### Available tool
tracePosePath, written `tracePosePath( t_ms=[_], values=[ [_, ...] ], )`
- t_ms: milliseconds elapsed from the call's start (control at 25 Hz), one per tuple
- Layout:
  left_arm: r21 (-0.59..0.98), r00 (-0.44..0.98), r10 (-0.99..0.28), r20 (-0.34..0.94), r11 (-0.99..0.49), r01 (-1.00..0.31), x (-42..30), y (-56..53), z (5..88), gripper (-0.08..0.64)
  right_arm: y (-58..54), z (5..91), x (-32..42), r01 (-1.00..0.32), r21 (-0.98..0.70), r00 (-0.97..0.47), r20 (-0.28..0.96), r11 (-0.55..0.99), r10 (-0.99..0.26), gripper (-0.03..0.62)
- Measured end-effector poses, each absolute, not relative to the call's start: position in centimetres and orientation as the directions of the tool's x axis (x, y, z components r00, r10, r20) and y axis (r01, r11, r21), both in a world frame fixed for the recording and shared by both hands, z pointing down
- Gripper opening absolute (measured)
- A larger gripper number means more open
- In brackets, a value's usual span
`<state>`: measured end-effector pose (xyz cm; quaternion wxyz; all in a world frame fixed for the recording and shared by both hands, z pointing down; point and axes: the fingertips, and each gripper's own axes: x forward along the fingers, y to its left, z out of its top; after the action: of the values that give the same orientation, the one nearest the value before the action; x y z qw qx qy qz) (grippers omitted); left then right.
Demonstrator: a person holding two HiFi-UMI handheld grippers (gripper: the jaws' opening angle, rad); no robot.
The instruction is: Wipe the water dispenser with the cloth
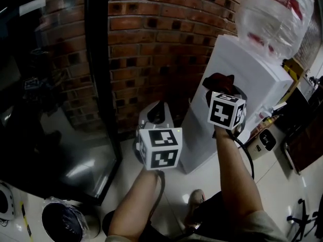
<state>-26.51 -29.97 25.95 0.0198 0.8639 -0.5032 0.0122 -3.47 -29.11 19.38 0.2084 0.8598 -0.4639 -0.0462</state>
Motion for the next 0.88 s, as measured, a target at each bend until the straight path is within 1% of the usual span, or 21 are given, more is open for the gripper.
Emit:
tracePosePath(
  t_ms=[280, 680, 880],
  values=[
    [-0.029, 0.473, -0.868, 0.150, -0.482, -0.876, -25.8, -30.9, 32.8, 0.000, -28.5, 26.5, -3.3, -0.827, 0.316, 0.531, 0.166, -0.466, -0.831, 0.084],
    [-0.066, 0.468, -0.850, 0.243, -0.496, -0.866, -24.1, -30.7, 40.3, 0.000, -28.1, 36.7, -3.3, -0.891, 0.185, 0.454, 0.299, -0.415, -0.840, 0.084],
    [-0.083, 0.467, -0.841, 0.274, -0.505, -0.859, -23.4, -30.7, 43.1, 0.000, -27.7, 43.2, -3.3, -0.914, 0.074, 0.398, 0.349, -0.398, -0.849, 0.084]
  ],
)
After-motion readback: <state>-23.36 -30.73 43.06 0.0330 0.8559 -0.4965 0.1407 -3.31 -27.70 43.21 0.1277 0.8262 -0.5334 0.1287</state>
